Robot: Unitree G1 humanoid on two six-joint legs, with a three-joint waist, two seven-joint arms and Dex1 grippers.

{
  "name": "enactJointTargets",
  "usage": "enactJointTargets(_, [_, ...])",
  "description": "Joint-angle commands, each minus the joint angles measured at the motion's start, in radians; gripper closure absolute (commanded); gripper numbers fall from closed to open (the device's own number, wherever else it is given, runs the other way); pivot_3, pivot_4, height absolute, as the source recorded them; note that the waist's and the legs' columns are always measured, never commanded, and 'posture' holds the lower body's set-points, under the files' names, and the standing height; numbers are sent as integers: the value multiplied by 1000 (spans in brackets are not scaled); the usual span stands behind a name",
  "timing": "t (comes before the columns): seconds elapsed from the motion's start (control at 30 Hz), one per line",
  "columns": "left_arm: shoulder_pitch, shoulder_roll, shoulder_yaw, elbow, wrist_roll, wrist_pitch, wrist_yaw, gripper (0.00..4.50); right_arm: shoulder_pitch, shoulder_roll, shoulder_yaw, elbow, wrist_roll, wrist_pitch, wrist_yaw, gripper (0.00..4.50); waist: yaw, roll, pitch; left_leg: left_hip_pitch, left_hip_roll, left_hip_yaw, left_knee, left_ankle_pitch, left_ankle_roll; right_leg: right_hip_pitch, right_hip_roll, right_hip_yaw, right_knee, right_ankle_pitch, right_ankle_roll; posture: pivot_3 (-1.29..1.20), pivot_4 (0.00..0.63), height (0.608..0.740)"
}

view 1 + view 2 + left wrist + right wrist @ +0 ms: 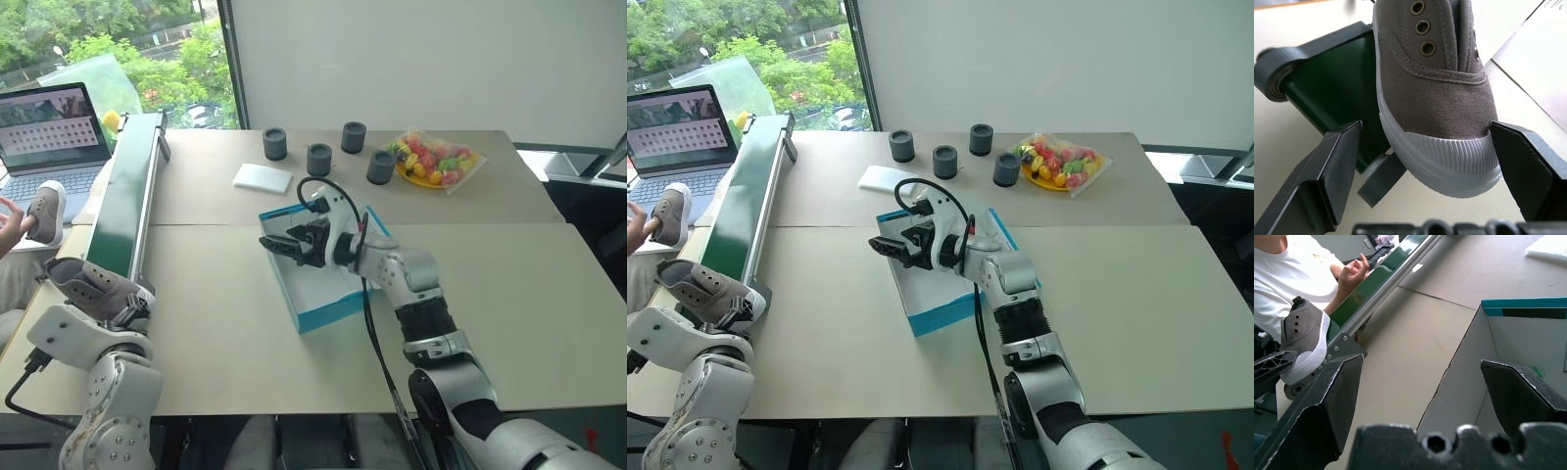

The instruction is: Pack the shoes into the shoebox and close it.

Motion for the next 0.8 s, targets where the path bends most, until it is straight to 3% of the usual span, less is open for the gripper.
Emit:
enactJointTargets(0.03, [-37, 9, 24, 25, -24, -20, 12, 84, 0, 6, -16, -43, 21, -25, -6, 0, 0, 0, 0, 0, 0, 0, 0, 0, 0, 0, 0, 0, 0, 0, 0, 0, 150, 726])
enactJointTargets(0.53, [-56, 14, 29, 41, -72, -72, 24, 84, -6, 10, -27, -43, 23, -30, -18, 0, 0, 0, 0, 0, 0, 0, 0, 0, 0, 0, 0, 0, 0, 0, 0, 0, 150, 726])
enactJointTargets(0.67, [-52, 15, 31, 42, -77, -77, 29, 958, -7, 10, -31, -43, 24, -30, -21, 0, 1, 0, 0, 0, 0, 0, 0, 0, 0, 0, 0, 0, 0, 0, 0, 0, 150, 726])
enactJointTargets(0.8, [-47, 16, 33, 44, -83, -85, 31, 2295, -6, 9, -34, -45, 25, -28, -22, 0, 2, 0, 0, 0, 0, 0, 0, 0, 0, 0, 0, 0, 0, 0, 0, 0, 150, 726])
